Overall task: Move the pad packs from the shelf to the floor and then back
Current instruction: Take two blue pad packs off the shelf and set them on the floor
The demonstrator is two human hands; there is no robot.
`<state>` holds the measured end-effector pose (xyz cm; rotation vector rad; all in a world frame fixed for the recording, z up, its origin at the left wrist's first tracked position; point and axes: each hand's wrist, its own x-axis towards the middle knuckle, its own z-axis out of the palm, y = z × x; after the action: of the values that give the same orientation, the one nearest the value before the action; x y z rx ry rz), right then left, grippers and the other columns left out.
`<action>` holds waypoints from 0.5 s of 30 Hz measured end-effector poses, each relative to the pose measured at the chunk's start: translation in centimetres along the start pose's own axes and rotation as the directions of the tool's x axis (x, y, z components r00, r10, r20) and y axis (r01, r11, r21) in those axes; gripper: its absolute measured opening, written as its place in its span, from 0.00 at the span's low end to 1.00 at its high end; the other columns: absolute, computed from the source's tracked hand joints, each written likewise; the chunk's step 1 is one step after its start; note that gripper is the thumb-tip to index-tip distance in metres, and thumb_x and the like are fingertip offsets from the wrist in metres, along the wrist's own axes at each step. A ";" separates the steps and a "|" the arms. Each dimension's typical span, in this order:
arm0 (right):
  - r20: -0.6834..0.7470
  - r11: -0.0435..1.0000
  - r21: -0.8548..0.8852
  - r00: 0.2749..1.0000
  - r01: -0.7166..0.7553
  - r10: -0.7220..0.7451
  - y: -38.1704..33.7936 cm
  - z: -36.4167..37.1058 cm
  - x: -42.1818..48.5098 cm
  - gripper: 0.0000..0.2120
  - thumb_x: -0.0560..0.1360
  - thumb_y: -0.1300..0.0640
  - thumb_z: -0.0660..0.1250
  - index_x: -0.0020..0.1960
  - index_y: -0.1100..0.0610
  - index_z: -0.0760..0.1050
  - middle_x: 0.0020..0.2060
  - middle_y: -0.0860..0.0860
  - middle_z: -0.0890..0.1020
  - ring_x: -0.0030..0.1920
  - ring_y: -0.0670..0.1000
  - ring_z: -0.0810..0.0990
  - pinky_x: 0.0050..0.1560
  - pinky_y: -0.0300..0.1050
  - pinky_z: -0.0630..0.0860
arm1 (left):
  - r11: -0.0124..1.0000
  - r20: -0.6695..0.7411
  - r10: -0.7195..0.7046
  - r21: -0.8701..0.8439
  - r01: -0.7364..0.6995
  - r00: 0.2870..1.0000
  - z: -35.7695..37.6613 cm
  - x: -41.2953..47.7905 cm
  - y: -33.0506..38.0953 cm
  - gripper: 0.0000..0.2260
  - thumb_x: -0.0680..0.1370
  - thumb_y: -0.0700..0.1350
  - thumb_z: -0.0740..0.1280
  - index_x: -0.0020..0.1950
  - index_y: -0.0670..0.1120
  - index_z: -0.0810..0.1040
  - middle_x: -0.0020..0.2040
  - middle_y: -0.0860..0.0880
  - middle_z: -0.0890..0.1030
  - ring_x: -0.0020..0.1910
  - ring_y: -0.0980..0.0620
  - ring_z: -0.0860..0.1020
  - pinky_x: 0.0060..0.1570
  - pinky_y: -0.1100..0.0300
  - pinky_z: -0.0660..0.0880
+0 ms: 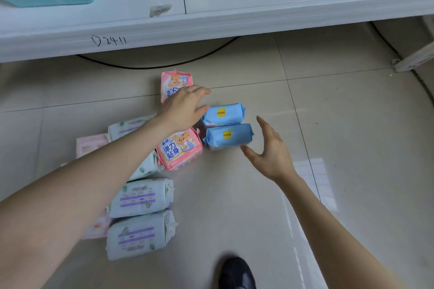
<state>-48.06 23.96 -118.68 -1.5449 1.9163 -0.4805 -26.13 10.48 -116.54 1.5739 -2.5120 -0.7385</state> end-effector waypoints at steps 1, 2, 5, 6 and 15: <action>0.021 0.997 -0.076 1.000 0.020 -0.018 -1.0 -0.8 -0.7 0.38 0.74 0.47 0.69 0.77 0.56 0.57 0.73 0.51 0.67 0.71 0.53 0.66 0.66 0.51 0.67 | 0.999 -0.004 -0.011 0.040 0.011 1.000 -0.5 -1.3 0.4 0.20 0.80 0.48 0.63 0.72 0.47 0.70 0.71 0.47 0.71 0.70 0.45 0.69 0.65 0.47 0.70; 0.048 0.989 -0.147 0.999 0.033 -0.026 -2.0 -1.6 -1.3 0.37 0.74 0.47 0.68 0.77 0.56 0.56 0.74 0.51 0.66 0.72 0.53 0.65 0.66 0.51 0.66 | 0.996 -0.002 -0.022 0.084 0.022 1.000 -1.1 -2.7 0.8 0.20 0.80 0.48 0.63 0.72 0.47 0.69 0.72 0.48 0.70 0.72 0.46 0.67 0.65 0.48 0.70; 0.122 0.950 -0.307 0.992 0.062 -0.025 -5.1 -4.0 -3.4 0.37 0.76 0.45 0.65 0.78 0.54 0.54 0.76 0.52 0.62 0.74 0.53 0.61 0.69 0.51 0.60 | 0.969 0.072 -0.049 0.244 0.030 0.996 -3.4 -6.4 2.3 0.23 0.80 0.49 0.62 0.75 0.48 0.65 0.76 0.47 0.66 0.75 0.46 0.61 0.71 0.49 0.62; 0.143 0.933 -0.353 0.990 0.068 -0.018 -6.1 -4.9 -4.0 0.36 0.76 0.45 0.64 0.78 0.54 0.53 0.76 0.52 0.60 0.75 0.53 0.60 0.71 0.52 0.59 | 0.956 0.097 -0.052 0.292 0.021 0.994 -4.3 -7.6 2.9 0.24 0.80 0.50 0.62 0.76 0.48 0.64 0.76 0.47 0.65 0.76 0.46 0.59 0.73 0.50 0.58; 0.209 0.817 -0.573 0.975 0.057 0.079 -16.2 -15.3 -9.7 0.35 0.78 0.47 0.60 0.78 0.53 0.46 0.78 0.54 0.51 0.78 0.53 0.49 0.74 0.58 0.49 | 0.882 0.169 -0.130 0.469 0.036 0.977 -16.0 -15.5 10.1 0.26 0.81 0.53 0.58 0.78 0.50 0.56 0.79 0.48 0.56 0.79 0.49 0.51 0.75 0.50 0.46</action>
<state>-45.12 27.70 -94.82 -1.8570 1.9861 0.3200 -22.11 21.86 -95.21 1.8362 -2.9481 -0.3160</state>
